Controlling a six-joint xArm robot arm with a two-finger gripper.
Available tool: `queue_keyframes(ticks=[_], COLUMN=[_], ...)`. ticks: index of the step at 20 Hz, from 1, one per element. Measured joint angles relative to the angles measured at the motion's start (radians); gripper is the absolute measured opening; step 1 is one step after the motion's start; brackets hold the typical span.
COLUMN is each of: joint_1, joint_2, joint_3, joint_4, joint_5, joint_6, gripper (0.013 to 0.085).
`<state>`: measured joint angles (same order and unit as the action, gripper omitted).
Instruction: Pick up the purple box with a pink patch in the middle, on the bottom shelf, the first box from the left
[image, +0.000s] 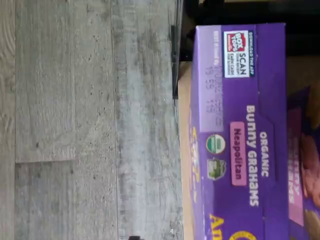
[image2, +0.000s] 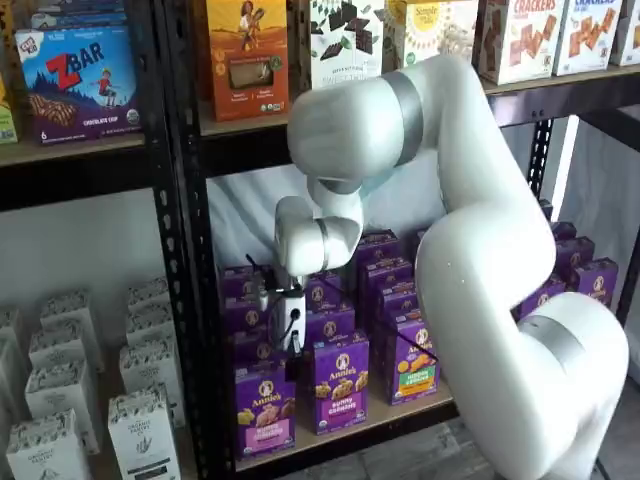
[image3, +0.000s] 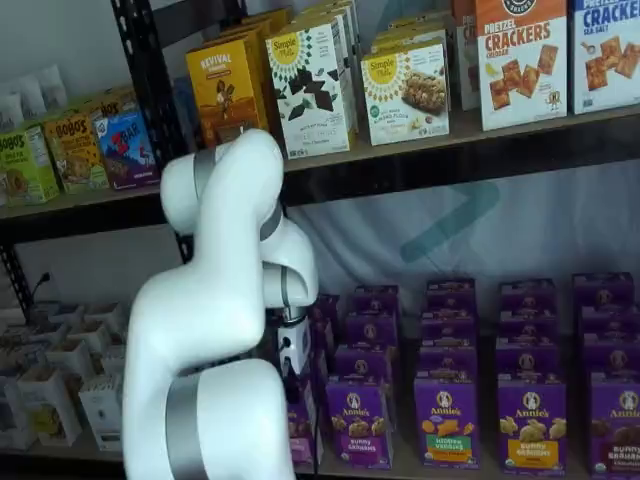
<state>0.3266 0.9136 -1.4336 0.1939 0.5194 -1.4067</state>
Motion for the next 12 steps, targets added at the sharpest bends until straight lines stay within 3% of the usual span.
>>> queue_keyframes(ticks=[5,12], joint_1=[0.018,0.029], joint_2=[0.057,0.105], joint_3=[-0.055,-0.086], joint_4=[-0.034,-0.037], joint_5=[0.004,-0.026], joint_6=[0.048,0.060], gripper=[0.0850,0.0850])
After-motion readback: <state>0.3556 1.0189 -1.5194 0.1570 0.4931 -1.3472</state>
